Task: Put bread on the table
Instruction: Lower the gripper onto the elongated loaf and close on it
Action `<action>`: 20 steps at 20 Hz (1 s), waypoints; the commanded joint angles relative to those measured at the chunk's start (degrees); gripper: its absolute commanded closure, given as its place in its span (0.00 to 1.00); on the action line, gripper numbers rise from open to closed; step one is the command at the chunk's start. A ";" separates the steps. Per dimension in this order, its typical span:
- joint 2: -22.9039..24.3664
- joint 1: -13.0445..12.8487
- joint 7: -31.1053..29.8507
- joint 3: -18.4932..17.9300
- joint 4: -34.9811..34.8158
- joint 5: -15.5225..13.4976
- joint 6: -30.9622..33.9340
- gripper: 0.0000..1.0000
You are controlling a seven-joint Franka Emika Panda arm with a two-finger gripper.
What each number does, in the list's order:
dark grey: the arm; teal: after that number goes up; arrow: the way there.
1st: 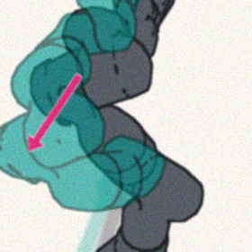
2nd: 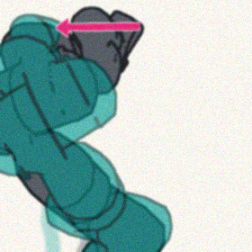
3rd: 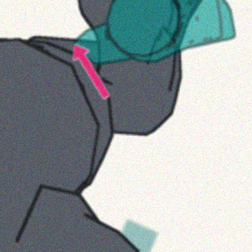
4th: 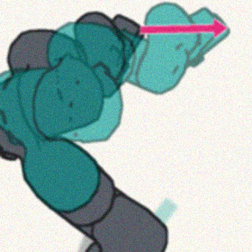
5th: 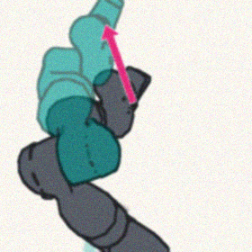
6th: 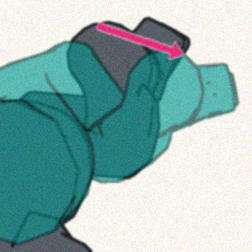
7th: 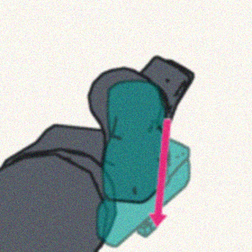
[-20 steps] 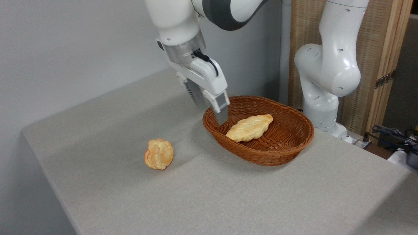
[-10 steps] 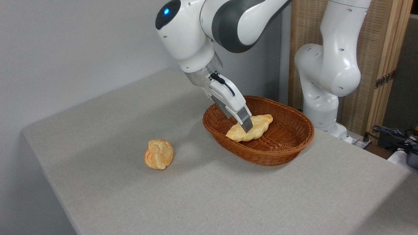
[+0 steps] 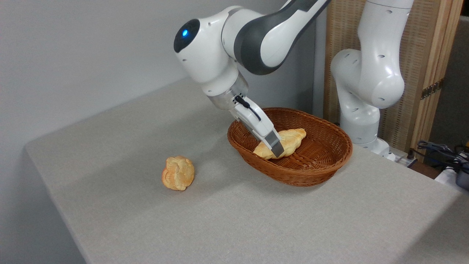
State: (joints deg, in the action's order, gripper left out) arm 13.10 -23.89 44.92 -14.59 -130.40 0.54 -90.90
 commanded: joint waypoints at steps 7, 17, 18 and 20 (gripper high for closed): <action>-2.20 -1.34 1.23 -0.26 -0.03 0.34 -2.09 0.18; -2.29 -1.25 2.81 -0.26 0.05 -0.19 -2.26 0.57; -2.29 -1.25 2.81 -0.26 -0.03 -0.19 -2.26 0.57; -2.21 -1.25 2.90 -0.26 0.05 -0.19 -2.18 0.57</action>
State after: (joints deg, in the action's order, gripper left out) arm 10.77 -24.91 46.86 -14.55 -130.42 0.53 -92.51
